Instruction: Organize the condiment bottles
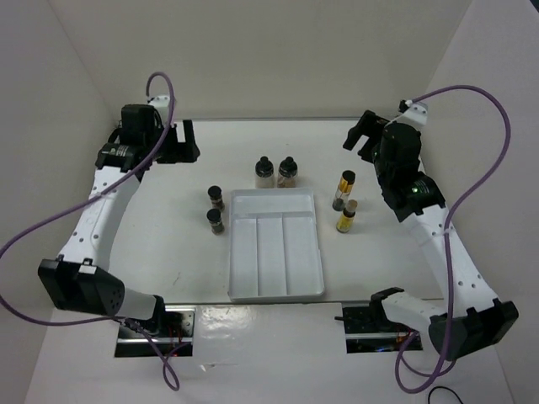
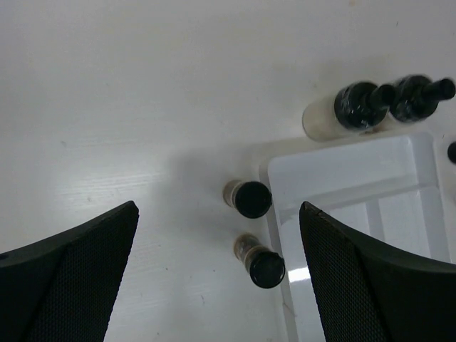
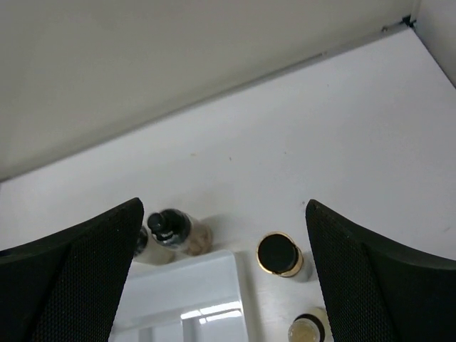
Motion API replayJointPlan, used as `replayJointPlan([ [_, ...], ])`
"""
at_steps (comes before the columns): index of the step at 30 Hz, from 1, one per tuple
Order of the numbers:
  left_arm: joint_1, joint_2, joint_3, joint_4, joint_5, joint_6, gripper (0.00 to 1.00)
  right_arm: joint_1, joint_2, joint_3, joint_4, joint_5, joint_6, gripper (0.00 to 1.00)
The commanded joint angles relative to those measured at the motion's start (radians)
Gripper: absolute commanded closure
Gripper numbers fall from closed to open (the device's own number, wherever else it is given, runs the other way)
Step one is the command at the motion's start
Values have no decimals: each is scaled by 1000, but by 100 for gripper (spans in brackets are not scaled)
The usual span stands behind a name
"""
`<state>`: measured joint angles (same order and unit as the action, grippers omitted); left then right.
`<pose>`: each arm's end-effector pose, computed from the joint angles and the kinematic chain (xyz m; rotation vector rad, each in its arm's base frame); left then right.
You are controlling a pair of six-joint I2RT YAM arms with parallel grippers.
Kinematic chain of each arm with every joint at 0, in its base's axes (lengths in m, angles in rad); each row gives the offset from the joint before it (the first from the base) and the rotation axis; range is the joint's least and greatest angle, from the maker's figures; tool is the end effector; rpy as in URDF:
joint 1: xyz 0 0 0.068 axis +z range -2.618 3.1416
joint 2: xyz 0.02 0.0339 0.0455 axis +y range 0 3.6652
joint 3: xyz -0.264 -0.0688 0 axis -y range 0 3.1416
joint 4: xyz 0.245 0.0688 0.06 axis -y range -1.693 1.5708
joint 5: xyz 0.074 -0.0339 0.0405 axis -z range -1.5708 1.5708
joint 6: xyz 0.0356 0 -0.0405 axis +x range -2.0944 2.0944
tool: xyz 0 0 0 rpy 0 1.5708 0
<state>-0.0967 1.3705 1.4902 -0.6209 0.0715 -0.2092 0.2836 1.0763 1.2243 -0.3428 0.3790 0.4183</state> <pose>0.2980 -0.0315 0.4084 -0.0730 2.0798 -0.2613 0.2276 0.0526 0.4206 0.3893 1.7112 0.1776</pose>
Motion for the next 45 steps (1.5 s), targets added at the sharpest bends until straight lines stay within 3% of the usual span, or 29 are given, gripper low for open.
replayJointPlan([
  [1, -12, 47, -11, -82, 108, 10, 0, -14, 46, 95, -94, -40, -58, 1],
  [11, -127, 242, -21, -73, 33, 76, 0, -23, 223, 179, -206, -118, -98, 1],
  [15, -170, 295, -21, -62, -41, 76, 0, -23, 232, 159, -158, -213, -98, 1],
  [23, -189, 349, -57, -17, -87, 56, 0, -23, 273, 167, -101, -340, -107, 1],
  [32, -199, 398, -76, -7, -142, 34, 0, -14, 295, 158, -111, -322, -125, 1],
  [38, -209, 427, -85, -7, -124, 34, 7, -14, 295, 158, -122, -304, -135, 1],
  [45, -227, 446, -94, -7, -164, 25, 21, -14, 295, 149, -122, -304, -135, 1],
])
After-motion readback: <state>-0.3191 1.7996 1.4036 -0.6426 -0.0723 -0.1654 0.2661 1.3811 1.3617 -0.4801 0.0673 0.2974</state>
